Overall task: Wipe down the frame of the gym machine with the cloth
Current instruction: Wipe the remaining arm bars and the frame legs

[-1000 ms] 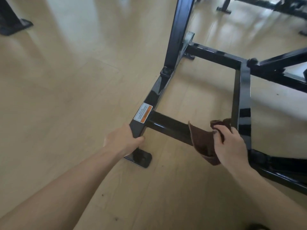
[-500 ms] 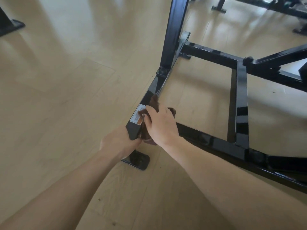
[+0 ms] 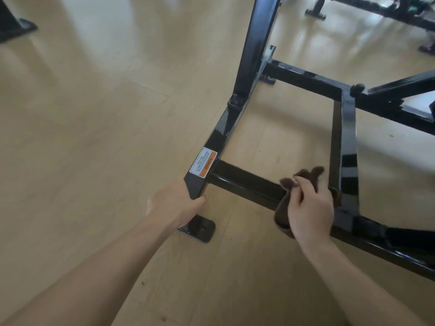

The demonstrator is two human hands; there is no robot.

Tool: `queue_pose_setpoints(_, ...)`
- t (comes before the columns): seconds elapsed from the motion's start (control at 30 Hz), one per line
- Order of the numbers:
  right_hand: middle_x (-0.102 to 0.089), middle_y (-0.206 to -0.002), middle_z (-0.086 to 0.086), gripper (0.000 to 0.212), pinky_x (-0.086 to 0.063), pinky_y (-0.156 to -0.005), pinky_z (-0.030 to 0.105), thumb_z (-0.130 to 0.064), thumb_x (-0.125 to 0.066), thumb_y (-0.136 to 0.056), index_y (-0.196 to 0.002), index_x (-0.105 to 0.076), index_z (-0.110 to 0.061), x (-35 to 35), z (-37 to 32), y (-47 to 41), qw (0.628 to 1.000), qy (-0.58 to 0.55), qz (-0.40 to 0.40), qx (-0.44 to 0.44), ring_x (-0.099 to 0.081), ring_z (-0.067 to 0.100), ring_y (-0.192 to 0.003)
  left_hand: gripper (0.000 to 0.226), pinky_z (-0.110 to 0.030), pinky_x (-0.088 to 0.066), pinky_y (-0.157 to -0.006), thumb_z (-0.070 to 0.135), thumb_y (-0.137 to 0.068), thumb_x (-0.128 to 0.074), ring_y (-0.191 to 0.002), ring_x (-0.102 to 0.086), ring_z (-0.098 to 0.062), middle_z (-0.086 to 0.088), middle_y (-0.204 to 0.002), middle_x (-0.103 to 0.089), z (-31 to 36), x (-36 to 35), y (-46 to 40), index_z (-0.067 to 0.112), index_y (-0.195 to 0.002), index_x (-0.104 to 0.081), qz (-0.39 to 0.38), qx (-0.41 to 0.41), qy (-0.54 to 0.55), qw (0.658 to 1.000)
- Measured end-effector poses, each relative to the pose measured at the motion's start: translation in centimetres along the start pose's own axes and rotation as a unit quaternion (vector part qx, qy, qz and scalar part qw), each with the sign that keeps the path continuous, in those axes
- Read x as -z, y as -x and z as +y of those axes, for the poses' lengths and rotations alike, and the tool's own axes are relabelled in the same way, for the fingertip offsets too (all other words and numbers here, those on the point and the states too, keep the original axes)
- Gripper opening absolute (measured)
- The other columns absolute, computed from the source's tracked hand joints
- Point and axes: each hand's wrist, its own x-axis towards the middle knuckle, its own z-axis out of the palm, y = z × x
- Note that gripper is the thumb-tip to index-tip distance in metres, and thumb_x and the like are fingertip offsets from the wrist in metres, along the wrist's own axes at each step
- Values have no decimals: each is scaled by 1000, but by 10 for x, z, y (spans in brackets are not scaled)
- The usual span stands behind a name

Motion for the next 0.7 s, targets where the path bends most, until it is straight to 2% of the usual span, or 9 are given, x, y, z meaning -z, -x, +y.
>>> queue_pose_setpoints(0.1,-62,-128,13,32,-48,-107,53,-24,-54,-102,-131,-64,-15,-31,-58,-6,989,-12,-51,141,-58,32,-120,42,-32,-49,-65,59,-81,-61,-77,-60,-19,7,-80,-56,1,0,-1,25,-100,-46,4,9,0,1000)
queue_pose_setpoints(0.17,-63,-127,15,32,-47,-109,53,-24,-53,-102,-130,-65,-13,-57,-99,-9,966,-34,-74,244,-57,34,-122,38,-29,-42,-57,60,-79,-62,-69,-58,-14,9,-76,-57,2,2,0,28,-90,-45,12,8,10,1000)
queue_pose_setpoints(0.27,-63,-127,16,27,-33,-120,45,-17,-56,-101,-123,-68,-8,-83,-145,-19,934,-64,-79,344,-55,32,-125,46,-28,-35,-50,68,-79,-64,-59,-55,-9,10,-71,-58,5,4,3,28,-81,-40,10,10,31,999)
queue_pose_setpoints(0.3,-64,-125,16,24,-32,-119,43,-14,-56,-101,-119,-70,-7,-88,-152,-24,923,-78,-82,369,-55,31,-124,50,-28,-37,-50,72,-78,-62,-58,-57,-10,10,-71,-59,5,4,3,27,-82,-41,13,9,28,999)
queue_pose_setpoints(0.37,-66,-116,15,19,-43,-109,40,-11,-58,-99,-112,-72,-7,-93,-156,-36,898,-108,-102,414,-58,31,-114,51,-30,-39,-50,73,-79,-58,-60,-58,-11,9,-72,-59,3,2,1,26,-84,-41,17,12,13,1000)
queue_pose_setpoints(0.43,-66,-108,10,18,-46,-89,28,-12,-57,-99,-107,-73,-8,-92,-159,-51,879,-122,-151,435,-60,27,-102,44,-31,-39,-52,66,-81,-58,-62,-58,-12,8,-74,-59,1,0,0,26,-86,-41,12,19,10,1000)
queue_pose_setpoints(0.53,-66,-104,6,22,-37,-68,18,-15,-54,-100,-107,-74,-10,-98,-174,-87,869,-106,-229,425,-58,18,-86,40,-31,-37,-52,61,-80,-59,-61,-56,-12,8,-74,-58,1,-1,-1,27,-87,-40,13,17,12,1000)
queue_pose_setpoints(0.6,-66,-105,9,24,-43,-67,25,-16,-53,-101,-110,-74,-8,-106,-182,-119,872,-83,-237,420,-61,22,-85,39,-31,-35,-53,62,-80,-58,-62,-55,-10,9,-74,-57,0,0,-1,28,-87,-40,14,20,13,1000)
queue_pose_setpoints(0.7,-65,-111,11,25,-50,-80,36,-18,-52,-102,-113,-73,-9,-116,-183,-169,901,-53,-212,374,-64,29,-93,39,-29,-35,-54,63,-80,-58,-65,-55,-8,10,-77,-57,0,-1,-1,30,-88,-39,8,18,13,1000)
